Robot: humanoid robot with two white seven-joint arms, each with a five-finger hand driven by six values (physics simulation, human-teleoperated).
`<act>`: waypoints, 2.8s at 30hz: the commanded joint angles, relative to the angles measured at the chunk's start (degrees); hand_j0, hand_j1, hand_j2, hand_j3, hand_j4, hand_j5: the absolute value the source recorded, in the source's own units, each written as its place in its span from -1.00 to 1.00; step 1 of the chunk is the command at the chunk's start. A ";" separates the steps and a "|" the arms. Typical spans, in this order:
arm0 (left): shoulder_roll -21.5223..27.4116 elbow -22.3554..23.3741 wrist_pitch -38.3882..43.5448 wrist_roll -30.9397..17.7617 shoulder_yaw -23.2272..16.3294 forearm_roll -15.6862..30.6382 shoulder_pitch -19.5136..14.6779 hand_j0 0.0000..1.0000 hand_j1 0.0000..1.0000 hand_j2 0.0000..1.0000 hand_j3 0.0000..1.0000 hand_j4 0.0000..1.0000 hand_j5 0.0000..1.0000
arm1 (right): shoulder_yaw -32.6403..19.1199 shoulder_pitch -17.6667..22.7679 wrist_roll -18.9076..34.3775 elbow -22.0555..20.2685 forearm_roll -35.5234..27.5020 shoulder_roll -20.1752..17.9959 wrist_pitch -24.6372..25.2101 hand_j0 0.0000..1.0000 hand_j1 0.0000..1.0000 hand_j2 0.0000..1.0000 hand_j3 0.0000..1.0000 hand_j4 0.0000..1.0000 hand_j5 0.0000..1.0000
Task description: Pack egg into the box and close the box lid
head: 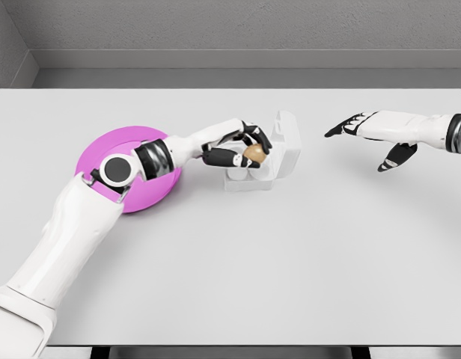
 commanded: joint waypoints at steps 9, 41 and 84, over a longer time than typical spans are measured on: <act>0.09 4.20 -0.02 0.04 2.16 3.32 0.44 -0.19 -0.19 -0.19 -0.19 -0.19 -0.19 | -0.05 0.09 -0.02 -0.46 -0.33 -0.05 0.15 1.00 1.00 1.00 1.00 1.00 1.00; 1.05 2.26 -0.02 0.04 2.16 6.75 2.29 -0.19 -0.19 -0.19 -0.19 -0.19 -0.19 | -0.05 0.18 -0.02 -1.43 -0.33 -0.14 0.15 1.00 1.00 1.00 1.00 1.00 1.00; 39.73 -21.82 -23.77 0.04 5.23 -1.17 7.21 1.00 1.00 1.00 1.00 1.00 1.00 | 0.04 0.53 -0.02 -8.72 -0.33 -0.40 0.15 1.00 1.00 1.00 1.00 1.00 1.00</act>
